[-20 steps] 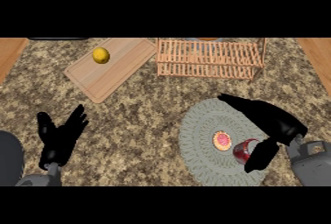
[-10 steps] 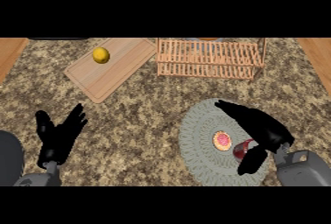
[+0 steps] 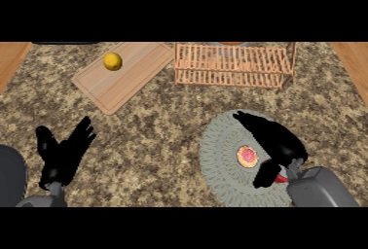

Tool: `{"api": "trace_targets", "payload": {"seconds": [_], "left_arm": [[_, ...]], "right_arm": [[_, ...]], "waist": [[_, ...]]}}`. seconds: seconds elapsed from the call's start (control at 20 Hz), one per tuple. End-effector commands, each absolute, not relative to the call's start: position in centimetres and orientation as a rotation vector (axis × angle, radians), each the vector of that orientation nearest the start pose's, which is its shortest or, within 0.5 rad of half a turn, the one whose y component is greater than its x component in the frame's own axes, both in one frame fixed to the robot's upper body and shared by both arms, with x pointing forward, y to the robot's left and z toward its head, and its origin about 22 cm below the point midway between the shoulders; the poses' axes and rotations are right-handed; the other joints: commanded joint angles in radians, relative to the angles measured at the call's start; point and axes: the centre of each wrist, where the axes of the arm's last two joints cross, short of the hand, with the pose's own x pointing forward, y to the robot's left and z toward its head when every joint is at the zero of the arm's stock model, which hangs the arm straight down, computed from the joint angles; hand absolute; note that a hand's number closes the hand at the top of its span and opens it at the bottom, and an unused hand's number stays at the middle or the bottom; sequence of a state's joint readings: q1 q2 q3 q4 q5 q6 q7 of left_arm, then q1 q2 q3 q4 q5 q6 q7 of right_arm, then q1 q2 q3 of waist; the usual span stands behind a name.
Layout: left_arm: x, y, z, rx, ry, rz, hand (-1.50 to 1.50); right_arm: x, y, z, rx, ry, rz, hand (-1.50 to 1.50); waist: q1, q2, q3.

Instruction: Pick the cupcake from the placemat and place it in the tiered shelf

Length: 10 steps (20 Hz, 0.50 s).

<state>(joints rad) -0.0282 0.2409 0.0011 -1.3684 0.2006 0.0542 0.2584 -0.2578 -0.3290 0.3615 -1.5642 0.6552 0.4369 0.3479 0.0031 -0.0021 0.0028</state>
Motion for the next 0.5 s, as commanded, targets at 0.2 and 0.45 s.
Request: {"api": "trace_targets", "payload": {"seconds": [0.2,0.45], "left_arm": [[24.8,30.1,-2.9,0.083,-1.115,0.055,0.00],[24.4,29.1,-2.6,0.086,-1.107,0.038,0.00]], "right_arm": [[30.1,-20.1,3.8,-0.511,-1.165,1.307,-1.50],[27.8,-19.6,1.3,-0.467,-1.198,1.288,-1.50]], "waist": [[0.000,0.003,-0.003],[-0.002,0.002,-0.003]]}}
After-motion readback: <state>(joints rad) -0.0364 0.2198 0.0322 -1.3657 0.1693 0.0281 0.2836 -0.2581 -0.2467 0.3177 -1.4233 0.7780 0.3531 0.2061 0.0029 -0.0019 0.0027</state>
